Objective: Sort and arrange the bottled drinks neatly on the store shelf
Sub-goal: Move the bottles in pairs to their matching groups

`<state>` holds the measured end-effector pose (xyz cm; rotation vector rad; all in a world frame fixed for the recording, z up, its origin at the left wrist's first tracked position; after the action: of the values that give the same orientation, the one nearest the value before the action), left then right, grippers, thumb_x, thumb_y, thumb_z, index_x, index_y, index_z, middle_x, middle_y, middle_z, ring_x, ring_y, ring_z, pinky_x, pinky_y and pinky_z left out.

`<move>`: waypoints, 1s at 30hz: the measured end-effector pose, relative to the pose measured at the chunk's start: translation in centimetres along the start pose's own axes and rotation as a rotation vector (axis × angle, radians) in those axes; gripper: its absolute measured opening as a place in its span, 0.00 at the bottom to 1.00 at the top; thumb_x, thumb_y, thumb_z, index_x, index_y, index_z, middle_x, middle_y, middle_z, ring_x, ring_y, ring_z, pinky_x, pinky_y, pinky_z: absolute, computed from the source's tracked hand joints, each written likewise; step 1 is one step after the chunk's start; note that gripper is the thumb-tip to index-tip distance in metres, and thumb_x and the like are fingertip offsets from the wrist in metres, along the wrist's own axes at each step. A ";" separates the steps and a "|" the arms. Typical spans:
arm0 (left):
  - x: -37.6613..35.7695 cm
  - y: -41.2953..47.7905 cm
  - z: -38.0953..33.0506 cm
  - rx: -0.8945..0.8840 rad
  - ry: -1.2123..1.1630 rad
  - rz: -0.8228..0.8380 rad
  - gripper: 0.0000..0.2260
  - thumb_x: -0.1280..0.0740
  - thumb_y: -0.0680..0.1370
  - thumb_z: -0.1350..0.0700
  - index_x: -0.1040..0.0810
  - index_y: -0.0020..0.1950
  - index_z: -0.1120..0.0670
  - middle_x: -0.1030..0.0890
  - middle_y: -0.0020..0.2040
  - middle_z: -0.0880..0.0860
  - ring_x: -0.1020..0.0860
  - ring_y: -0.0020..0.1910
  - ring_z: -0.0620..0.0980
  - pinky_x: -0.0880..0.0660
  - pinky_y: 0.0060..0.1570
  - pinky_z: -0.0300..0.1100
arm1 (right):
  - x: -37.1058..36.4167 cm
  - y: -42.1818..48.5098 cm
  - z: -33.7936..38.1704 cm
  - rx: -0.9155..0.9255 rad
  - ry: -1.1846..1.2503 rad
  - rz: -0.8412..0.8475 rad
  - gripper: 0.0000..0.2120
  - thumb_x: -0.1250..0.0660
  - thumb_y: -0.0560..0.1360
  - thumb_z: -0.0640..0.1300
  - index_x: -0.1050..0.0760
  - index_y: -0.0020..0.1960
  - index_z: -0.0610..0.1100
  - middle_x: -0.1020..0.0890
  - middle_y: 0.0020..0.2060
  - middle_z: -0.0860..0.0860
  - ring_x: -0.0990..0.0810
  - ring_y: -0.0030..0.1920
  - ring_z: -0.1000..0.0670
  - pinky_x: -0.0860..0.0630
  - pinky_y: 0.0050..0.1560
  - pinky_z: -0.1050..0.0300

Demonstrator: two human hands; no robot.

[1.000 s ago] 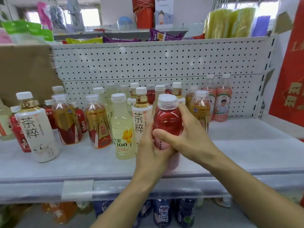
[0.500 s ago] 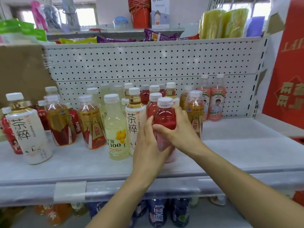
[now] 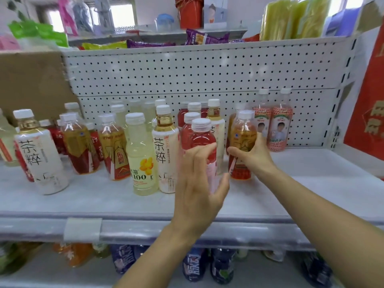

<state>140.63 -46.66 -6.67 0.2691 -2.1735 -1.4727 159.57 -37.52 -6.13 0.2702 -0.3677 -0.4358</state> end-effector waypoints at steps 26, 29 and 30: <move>-24.5 9.9 8.4 1.083 -0.252 0.138 0.32 0.25 0.72 0.53 0.40 0.69 0.51 0.26 0.64 0.55 0.25 0.64 0.59 0.29 0.65 0.58 | 9.4 1.4 -4.2 0.045 -0.040 0.029 0.37 0.22 0.69 0.51 0.40 0.69 0.51 0.25 0.55 0.59 0.24 0.56 0.57 0.28 0.58 0.56; -23.6 9.4 7.9 1.036 -0.235 0.164 0.26 0.25 0.73 0.54 0.37 0.64 0.52 0.25 0.62 0.54 0.24 0.62 0.59 0.28 0.63 0.57 | 9.5 1.5 -4.4 0.043 -0.025 0.039 0.35 0.22 0.68 0.52 0.40 0.67 0.54 0.24 0.55 0.60 0.22 0.55 0.58 0.27 0.57 0.57; -23.3 9.1 7.6 1.023 -0.243 0.167 0.26 0.25 0.73 0.54 0.38 0.62 0.51 0.25 0.61 0.54 0.25 0.63 0.59 0.28 0.64 0.58 | 9.5 1.4 -4.4 0.046 -0.020 0.037 0.36 0.22 0.68 0.52 0.39 0.68 0.53 0.23 0.55 0.60 0.22 0.56 0.58 0.27 0.57 0.57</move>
<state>157.80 -27.00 -7.35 0.2342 -2.8910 -0.2004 169.88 -39.86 -6.84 0.3040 -0.4022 -0.3943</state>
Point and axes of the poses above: each hand's wrist, its own y-axis towards the middle knuckle, its own x-axis out of the back of the hand, z = x × y, the point moved 2 cm from there along y, towards the middle knuckle
